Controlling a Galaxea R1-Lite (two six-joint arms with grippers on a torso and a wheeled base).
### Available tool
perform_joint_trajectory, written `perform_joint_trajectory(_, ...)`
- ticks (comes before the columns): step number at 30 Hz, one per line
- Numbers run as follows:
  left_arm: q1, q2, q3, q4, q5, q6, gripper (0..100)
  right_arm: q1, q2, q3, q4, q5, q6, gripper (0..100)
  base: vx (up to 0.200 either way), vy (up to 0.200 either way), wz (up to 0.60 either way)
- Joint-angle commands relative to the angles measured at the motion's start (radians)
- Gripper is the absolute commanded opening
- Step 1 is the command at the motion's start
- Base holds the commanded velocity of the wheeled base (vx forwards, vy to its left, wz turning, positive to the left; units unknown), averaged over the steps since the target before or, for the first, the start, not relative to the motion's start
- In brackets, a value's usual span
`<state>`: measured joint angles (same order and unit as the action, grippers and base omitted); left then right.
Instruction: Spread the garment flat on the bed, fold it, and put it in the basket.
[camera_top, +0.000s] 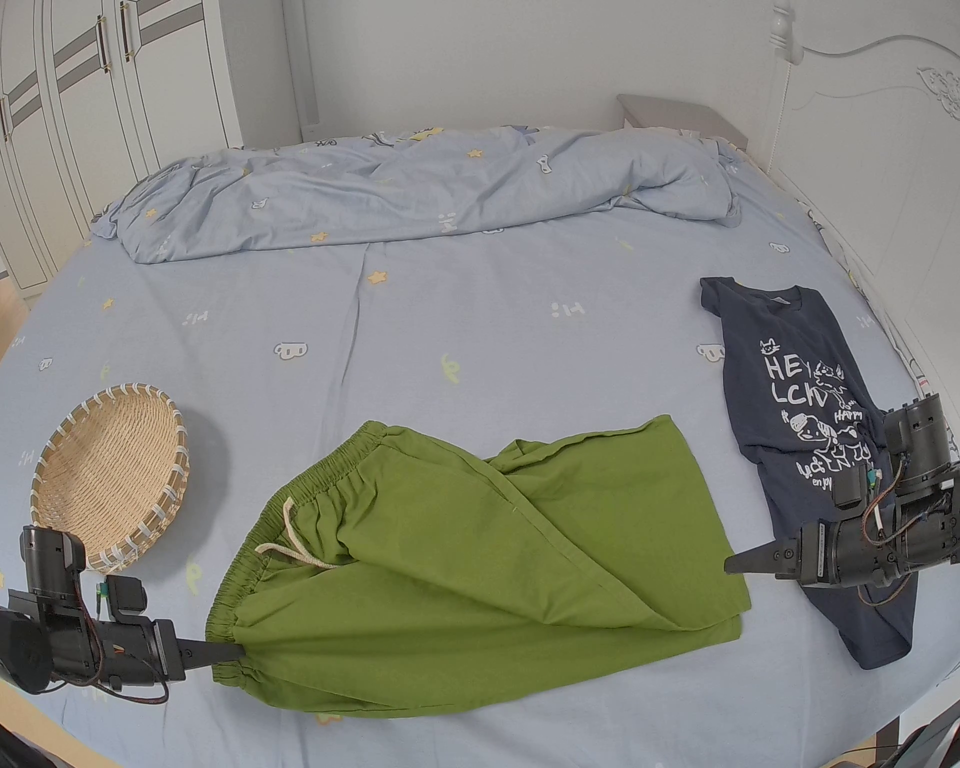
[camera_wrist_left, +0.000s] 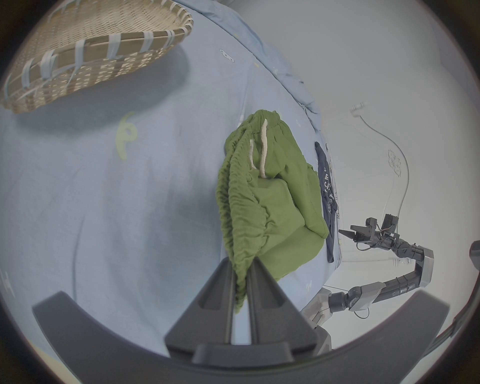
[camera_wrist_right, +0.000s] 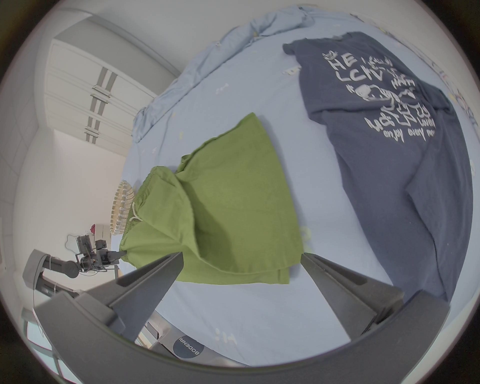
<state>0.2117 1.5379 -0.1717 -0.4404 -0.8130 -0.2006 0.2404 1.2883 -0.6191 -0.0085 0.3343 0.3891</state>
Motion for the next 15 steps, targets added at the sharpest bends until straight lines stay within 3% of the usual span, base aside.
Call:
perform_joint_trajectory(1,0.018,0.015,0.012,0.003,0.000,0.001,0,-0.061,0.065,0.006,0.030,0.022,-0.003,100,0.000,0.000,0.00)
perform_joint_trajectory(6,0.026,0.082,0.003,-0.007,0.003,0.007,0,-0.090,0.149,0.029,0.045,0.066,-0.056,100,0.000,0.000,0.00)
perform_joint_trajectory(15,0.060,0.096,0.001,-0.027,0.003,0.007,0,-0.227,0.281,0.058,0.042,0.356,-0.254,100,0.000,0.000,0.00)
